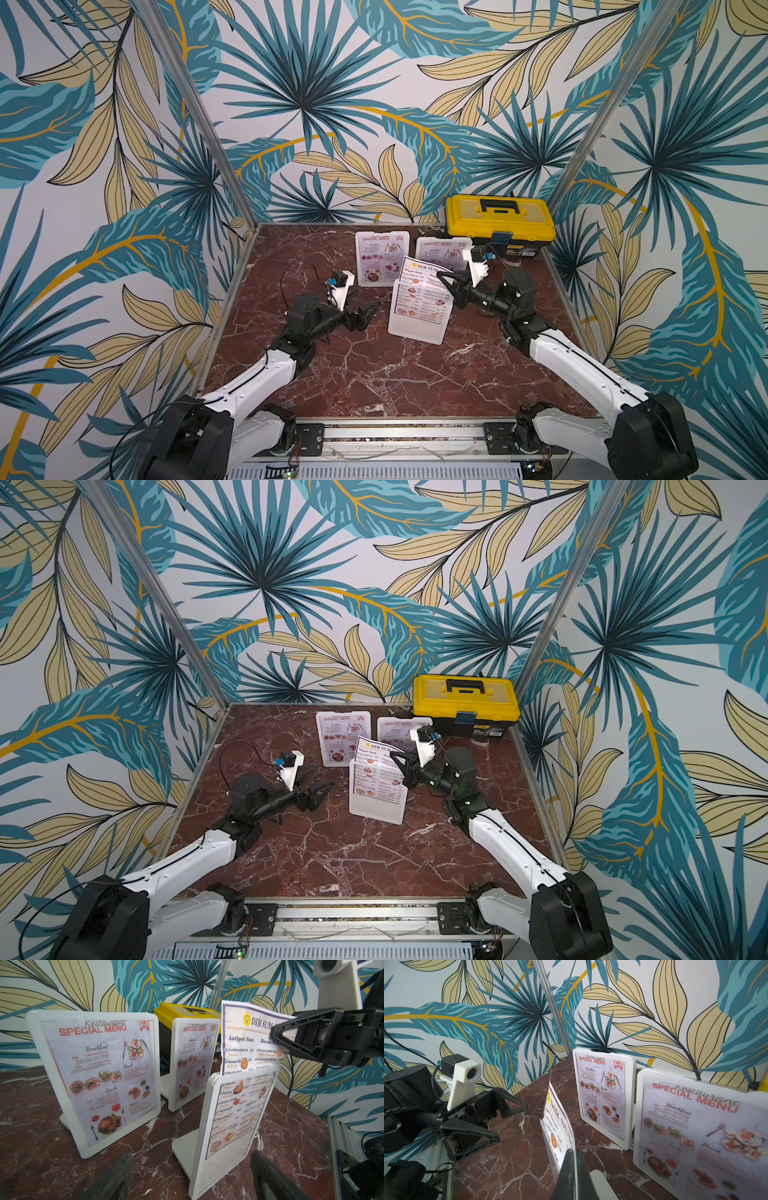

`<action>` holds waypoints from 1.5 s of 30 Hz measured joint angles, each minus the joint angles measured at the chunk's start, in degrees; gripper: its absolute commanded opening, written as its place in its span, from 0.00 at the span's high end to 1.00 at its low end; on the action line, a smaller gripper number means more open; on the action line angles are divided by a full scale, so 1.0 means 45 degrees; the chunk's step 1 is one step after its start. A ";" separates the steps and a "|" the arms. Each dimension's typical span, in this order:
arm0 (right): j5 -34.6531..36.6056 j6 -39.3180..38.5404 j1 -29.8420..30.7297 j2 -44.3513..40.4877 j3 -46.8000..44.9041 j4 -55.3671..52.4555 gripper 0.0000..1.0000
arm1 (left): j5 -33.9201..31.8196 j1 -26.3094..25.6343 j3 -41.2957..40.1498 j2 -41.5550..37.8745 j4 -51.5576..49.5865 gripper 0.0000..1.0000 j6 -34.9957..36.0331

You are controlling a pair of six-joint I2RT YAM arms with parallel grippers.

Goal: Insert the menus into the narrow rack
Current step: Insert the menu into the narrow rack.

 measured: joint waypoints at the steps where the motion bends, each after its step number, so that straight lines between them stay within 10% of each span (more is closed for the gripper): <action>1: -0.0029 -0.0034 0.0000 0.0000 0.0000 -0.0015 0.98 | 0.0005 0.0005 0.0000 0.0000 0.0000 0.12 0.0000; 12: -0.0432 -0.0126 0.0000 0.0146 -0.0568 0.0374 0.97 | 0.0029 0.0005 -0.0039 -0.0005 0.0000 0.12 0.0000; 22: 0.0121 -0.0175 0.0000 -0.0714 -0.0850 0.0039 0.55 | 0.0068 0.0010 -0.0039 -0.0005 0.0000 0.12 0.0000; 35: 0.0622 -0.0826 0.0000 -0.1180 -0.0185 -0.1025 0.73 | 0.0359 0.0010 0.0136 0.0063 -0.0053 0.11 0.0005; 41: 0.0675 -0.0913 0.0000 -0.1039 -0.0185 -0.1243 0.73 | 0.1501 0.0019 0.2798 0.2064 -0.0044 0.15 -0.0049; 45: 0.0879 -0.1132 0.0000 -0.1039 -0.0185 -0.1248 0.91 | 0.2667 0.0029 0.4745 0.3847 0.0039 0.19 -0.0151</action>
